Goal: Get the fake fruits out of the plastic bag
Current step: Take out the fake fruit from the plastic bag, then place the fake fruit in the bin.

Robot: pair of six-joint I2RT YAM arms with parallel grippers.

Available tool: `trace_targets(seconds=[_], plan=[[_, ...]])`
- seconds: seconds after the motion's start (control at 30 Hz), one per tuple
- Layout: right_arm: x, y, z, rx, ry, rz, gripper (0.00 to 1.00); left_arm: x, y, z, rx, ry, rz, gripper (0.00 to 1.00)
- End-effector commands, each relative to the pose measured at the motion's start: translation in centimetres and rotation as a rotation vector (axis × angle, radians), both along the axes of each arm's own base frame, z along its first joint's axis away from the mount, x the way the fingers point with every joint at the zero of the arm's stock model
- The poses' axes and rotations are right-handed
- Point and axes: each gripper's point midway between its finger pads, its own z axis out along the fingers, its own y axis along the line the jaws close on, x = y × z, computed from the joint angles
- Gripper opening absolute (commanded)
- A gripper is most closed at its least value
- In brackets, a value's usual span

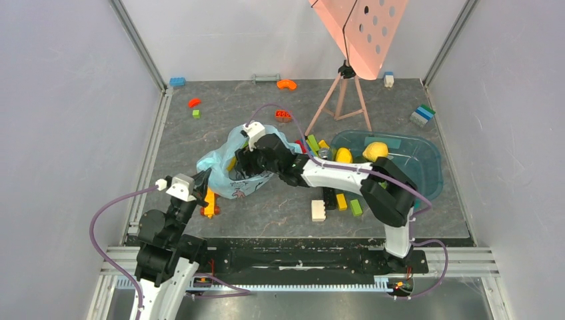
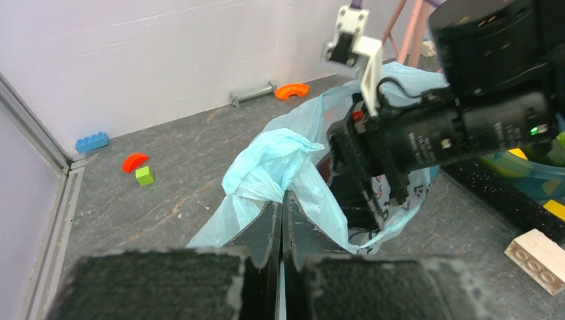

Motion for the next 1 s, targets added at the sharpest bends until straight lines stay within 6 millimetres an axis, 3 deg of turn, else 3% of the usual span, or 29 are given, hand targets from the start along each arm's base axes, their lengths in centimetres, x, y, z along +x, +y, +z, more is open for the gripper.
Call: trace_targets(seconds=[0.0,0.53,0.73,0.97], plan=[[-0.4,-0.9,4.9,0.088,-0.072,-0.002,0.49,-0.3,0.1,1.0,-0.003,-0.052,0.001,0.02],[-5.3,-5.0,13.0,0.2,-0.089,0.085,0.49,0.5,-0.7,-0.1,0.005,-0.005,-0.031,0.02],[-8.2,-6.5,15.0,0.253,-0.071,0.164,0.49,1.2,-1.3,-1.1,0.006,0.055,-0.053,0.02],[-11.1,-7.4,15.9,0.263,-0.06,0.285,0.49,2.1,-1.3,-2.6,0.022,0.143,-0.038,0.02]])
